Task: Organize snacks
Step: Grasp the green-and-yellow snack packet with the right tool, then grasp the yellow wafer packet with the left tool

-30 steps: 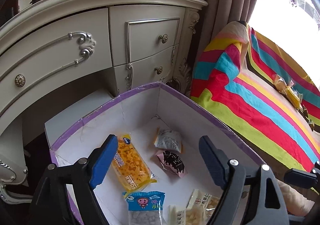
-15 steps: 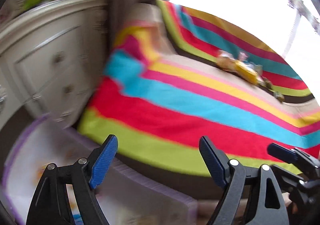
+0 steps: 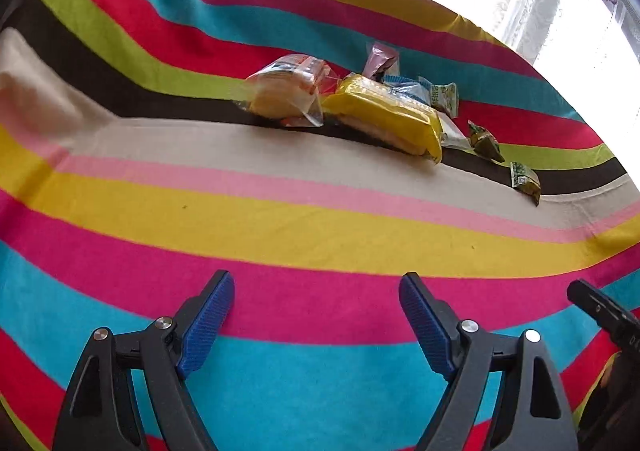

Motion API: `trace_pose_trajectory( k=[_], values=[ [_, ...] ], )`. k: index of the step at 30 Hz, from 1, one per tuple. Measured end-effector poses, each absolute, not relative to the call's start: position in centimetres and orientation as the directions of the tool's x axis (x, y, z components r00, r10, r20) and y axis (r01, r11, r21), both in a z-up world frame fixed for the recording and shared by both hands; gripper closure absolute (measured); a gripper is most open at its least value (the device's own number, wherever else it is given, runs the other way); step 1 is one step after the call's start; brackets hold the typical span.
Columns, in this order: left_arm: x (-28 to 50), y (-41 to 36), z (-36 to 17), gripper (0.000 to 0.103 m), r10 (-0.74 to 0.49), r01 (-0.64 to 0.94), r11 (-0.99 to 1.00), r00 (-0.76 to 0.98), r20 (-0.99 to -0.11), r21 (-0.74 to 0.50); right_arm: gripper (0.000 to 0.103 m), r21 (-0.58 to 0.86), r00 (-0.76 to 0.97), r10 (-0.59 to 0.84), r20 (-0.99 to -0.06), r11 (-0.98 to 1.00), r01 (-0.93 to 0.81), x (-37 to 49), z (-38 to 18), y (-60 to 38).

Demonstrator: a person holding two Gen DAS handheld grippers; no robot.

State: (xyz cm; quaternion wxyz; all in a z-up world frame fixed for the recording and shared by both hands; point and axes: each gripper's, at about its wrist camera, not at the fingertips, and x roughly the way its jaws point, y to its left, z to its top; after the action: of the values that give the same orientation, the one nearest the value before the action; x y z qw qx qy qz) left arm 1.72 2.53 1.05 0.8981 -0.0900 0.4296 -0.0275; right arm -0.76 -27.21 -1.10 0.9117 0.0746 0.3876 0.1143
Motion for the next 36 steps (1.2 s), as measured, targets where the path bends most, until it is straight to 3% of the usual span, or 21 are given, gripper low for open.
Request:
trace_pose_trajectory(
  k=[7,14,17,19,21,26,33,35,36],
  values=[
    [3.0,1.3,0.5,0.0,-0.088,0.004,0.994,0.619,-0.78,-0.109,0.019,0.133,0.673,0.323,-0.666,0.939,-0.318,8.8,0.5,-30.2],
    [3.6,0.9,0.1,0.0,-0.069,0.009,0.997,0.61,-0.789,-0.08,0.018,0.152,0.6,0.381,-0.704,0.905,-0.397,16.5,0.1,-30.4],
    [3.7,0.7,0.1,0.0,-0.053,0.012,0.998,0.604,-0.795,-0.057,0.018,0.139,0.539,0.396,-0.743,0.879,-0.456,16.4,-1.4,-30.4],
    [3.6,0.6,0.1,0.0,-0.041,0.013,0.999,0.6,-0.799,-0.041,0.03,0.152,0.523,0.442,-0.728,0.849,-0.506,14.7,-1.4,-30.7],
    [3.7,0.6,0.1,0.0,-0.035,0.013,0.999,0.599,-0.8,-0.035,0.036,0.188,0.489,0.499,-0.716,0.812,-0.553,12.6,-1.4,-30.8],
    [3.9,0.6,0.2,0.0,-0.032,0.01,0.999,0.599,-0.8,-0.033,0.036,0.113,0.521,0.452,-0.724,0.823,-0.557,9.7,-1.4,-30.0],
    [3.9,0.6,0.3,0.0,-0.028,0.004,1.0,0.592,-0.805,-0.031,0.034,0.139,0.562,0.375,-0.737,0.898,-0.417,11.6,-1.5,-29.1],
    [4.6,0.6,0.4,0.0,-0.009,-0.034,0.999,0.566,-0.824,-0.034,0.065,0.034,0.601,0.272,-0.751,0.926,-0.377,11.2,-1.5,-28.6],
    [5.2,0.5,0.5,0.0,0.005,-0.068,0.997,0.545,-0.839,-0.039,0.066,-0.002,0.612,0.241,-0.753,0.929,-0.37,10.6,-1.4,-28.3]
  ],
)
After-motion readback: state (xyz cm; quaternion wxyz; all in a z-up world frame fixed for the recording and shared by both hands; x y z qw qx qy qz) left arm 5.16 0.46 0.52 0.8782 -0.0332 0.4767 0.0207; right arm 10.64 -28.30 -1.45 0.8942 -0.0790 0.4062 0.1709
